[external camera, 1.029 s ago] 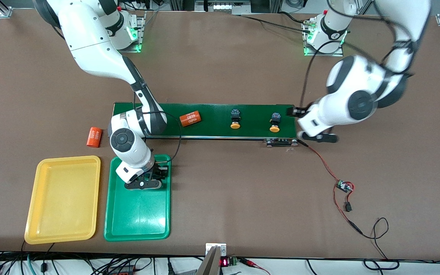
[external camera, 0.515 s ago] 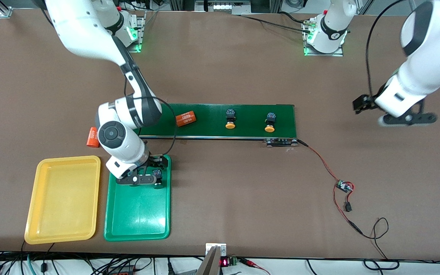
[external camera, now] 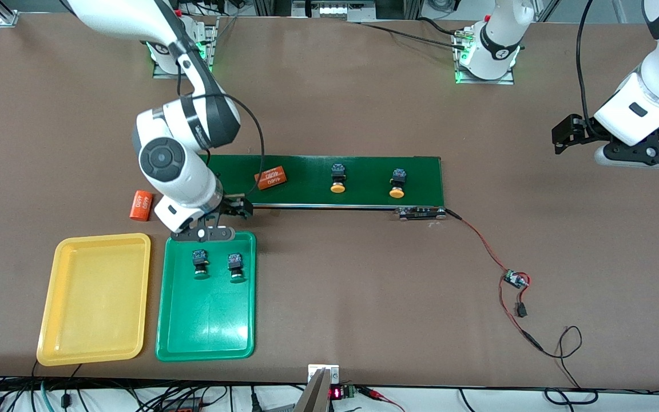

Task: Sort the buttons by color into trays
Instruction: 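Push the orange cylinder off the belt end with the right gripper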

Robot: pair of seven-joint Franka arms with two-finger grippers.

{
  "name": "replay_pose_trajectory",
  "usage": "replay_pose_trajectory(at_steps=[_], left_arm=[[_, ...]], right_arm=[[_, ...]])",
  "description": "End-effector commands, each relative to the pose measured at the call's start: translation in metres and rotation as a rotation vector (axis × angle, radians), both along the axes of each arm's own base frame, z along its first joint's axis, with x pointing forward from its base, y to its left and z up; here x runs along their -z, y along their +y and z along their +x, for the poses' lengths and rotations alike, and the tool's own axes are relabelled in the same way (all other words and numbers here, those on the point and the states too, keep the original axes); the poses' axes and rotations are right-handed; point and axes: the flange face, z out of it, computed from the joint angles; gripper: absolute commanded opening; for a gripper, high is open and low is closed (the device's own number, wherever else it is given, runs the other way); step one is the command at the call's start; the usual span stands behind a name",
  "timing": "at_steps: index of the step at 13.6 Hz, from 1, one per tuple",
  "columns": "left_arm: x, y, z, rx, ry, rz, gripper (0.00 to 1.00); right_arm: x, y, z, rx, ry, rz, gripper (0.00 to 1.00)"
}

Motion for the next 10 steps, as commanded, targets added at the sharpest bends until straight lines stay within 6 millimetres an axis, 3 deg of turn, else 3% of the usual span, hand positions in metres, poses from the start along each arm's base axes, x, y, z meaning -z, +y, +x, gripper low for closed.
replay_pose_trajectory(at_steps=[1, 2, 4, 7, 10], left_arm=[[-0.001, 0.002, 0.007, 0.027, 0.02, -0.014, 1.0], [-0.001, 0.002, 0.007, 0.022, 0.02, -0.028, 1.0], [-0.002, -0.002, 0.008, 0.032, 0.009, -0.027, 1.0], [-0.002, -0.005, 0.007, 0.033, 0.011, -0.03, 1.0], [-0.001, -0.005, 0.006, 0.03, 0.018, -0.029, 1.0]], right_arm=[[-0.029, -0.018, -0.02, 0.01, 0.044, -0.009, 1.0], [-0.035, -0.026, -0.019, 0.021, 0.044, -0.008, 1.0], [-0.049, -0.023, -0.028, 0.005, 0.037, -0.007, 1.0], [-0.05, -0.032, -0.035, 0.024, 0.051, -0.007, 1.0], [-0.055, -0.027, -0.036, 0.005, 0.036, -0.006, 1.0]])
